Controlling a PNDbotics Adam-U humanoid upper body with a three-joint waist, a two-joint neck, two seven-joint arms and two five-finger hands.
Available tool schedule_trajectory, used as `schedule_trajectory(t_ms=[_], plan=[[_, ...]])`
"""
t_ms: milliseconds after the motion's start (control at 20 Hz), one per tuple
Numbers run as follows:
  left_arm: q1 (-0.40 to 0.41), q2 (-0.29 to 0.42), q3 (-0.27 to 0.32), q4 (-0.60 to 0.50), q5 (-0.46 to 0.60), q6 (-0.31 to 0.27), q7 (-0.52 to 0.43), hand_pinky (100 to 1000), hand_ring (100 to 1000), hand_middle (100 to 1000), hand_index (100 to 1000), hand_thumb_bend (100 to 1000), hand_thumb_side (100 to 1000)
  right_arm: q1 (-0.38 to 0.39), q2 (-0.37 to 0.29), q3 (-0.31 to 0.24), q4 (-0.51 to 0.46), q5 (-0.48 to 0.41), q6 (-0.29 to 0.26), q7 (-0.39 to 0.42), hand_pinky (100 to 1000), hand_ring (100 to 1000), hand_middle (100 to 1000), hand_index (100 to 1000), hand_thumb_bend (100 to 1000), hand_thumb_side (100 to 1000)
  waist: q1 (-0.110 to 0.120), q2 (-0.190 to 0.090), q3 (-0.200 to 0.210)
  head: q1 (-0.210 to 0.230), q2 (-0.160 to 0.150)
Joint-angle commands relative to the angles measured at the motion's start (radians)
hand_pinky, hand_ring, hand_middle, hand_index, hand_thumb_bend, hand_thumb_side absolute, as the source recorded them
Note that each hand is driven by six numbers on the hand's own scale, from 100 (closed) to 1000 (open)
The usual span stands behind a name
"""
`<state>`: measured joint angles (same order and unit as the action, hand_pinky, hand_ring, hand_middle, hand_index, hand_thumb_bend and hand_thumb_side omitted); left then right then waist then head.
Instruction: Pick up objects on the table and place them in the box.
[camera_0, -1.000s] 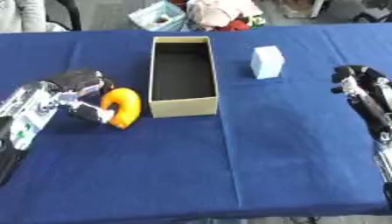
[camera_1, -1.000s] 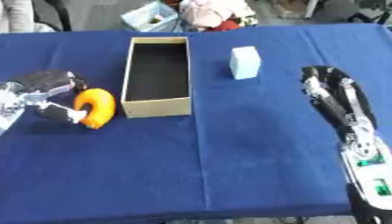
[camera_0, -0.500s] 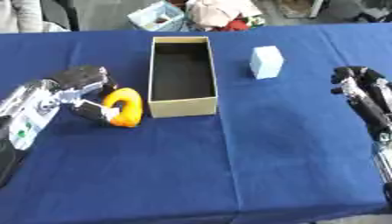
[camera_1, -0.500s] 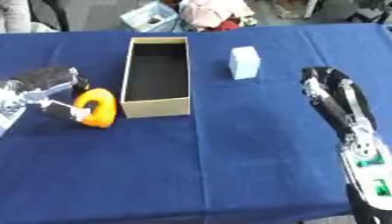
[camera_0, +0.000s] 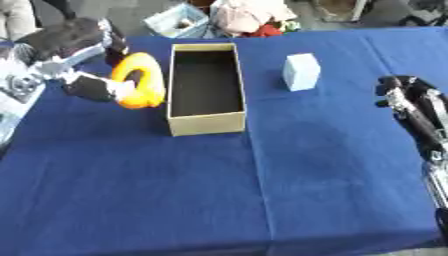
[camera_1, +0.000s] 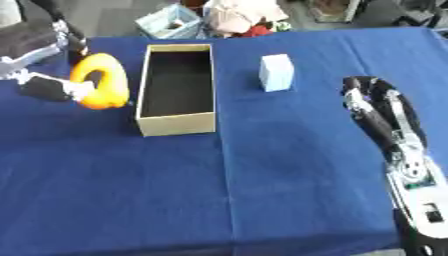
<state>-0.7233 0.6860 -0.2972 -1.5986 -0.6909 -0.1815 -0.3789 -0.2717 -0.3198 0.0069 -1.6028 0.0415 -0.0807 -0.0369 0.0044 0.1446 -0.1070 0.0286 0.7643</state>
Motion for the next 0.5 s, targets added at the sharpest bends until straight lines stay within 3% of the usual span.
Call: schedule_trajectory(t_ms=[50, 500], plan=[[-0.059, 0.002, 0.012, 0.012, 0.002, 0.012, 0.003, 663, 462, 379, 453, 100, 457, -0.009, -0.012, 0.002, -0.008, -0.006, -0.001, 0.006, 644, 777, 542, 703, 100, 587, -0.001, -0.016, -0.007, 0.009, 0.005], [-0.162, -0.166, -0.020, 0.270, -0.163, -0.025, 0.109, 673, 482, 406, 484, 100, 456, -0.025, -0.002, 0.023, -0.014, -0.014, -0.004, 0.028, 643, 776, 541, 703, 100, 582, -0.009, -0.012, -0.052, 0.045, -0.001]])
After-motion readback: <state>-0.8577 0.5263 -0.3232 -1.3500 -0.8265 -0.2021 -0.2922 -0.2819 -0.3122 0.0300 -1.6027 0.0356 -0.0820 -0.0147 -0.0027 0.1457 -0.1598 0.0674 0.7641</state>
